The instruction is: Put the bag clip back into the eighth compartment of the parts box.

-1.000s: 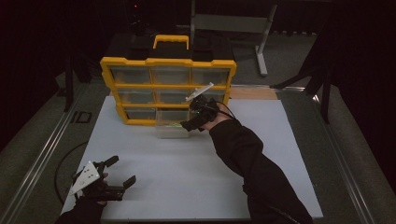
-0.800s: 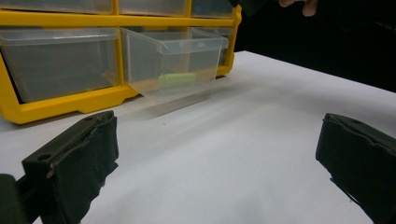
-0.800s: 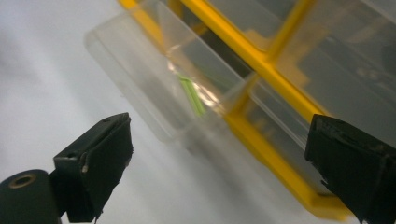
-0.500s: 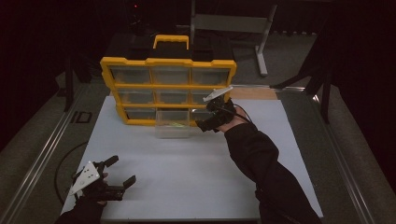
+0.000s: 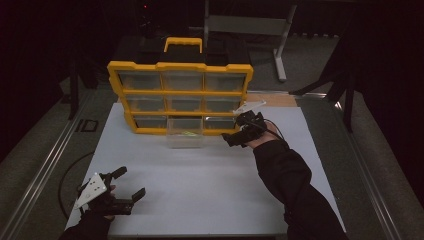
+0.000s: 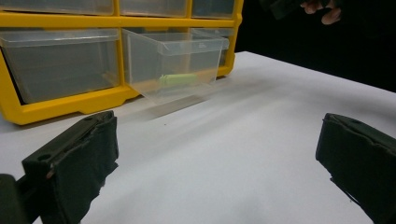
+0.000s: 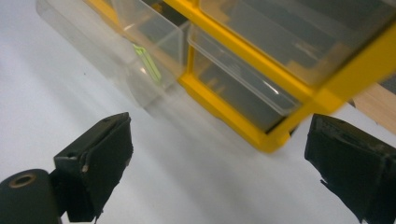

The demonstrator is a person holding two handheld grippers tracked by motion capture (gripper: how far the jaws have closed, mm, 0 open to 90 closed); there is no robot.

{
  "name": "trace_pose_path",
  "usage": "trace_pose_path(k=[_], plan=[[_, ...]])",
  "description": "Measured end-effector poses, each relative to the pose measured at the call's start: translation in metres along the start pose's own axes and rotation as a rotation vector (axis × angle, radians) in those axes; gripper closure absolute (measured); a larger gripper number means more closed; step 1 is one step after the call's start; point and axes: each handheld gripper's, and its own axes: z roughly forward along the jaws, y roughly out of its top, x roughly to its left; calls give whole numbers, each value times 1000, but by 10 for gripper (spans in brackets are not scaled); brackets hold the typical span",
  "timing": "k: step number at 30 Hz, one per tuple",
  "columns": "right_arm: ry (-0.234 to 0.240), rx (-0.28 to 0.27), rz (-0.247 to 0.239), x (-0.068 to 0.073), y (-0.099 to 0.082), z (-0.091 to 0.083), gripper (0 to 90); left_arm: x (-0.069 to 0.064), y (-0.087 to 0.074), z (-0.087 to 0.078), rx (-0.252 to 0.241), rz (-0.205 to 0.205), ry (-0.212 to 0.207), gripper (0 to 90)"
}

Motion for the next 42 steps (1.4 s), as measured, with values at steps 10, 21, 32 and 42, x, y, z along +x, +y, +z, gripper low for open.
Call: trace_pose_path(k=[10, 21, 32, 42], plan=[[-19, -22, 59, -14, -33, -12, 76, 0, 0, 0, -2, -1, -1, 0], [-34, -26, 89, -19, -66, -23, 76, 0, 0, 1, -2, -1, -2, 0], [-46, -39, 119, -18, -104, -32, 76, 0, 0, 1, -2, -2, -4, 0], [-55, -50, 155, -14, -141, -37, 76, 1, 0, 1, 0, 2, -2, 0]])
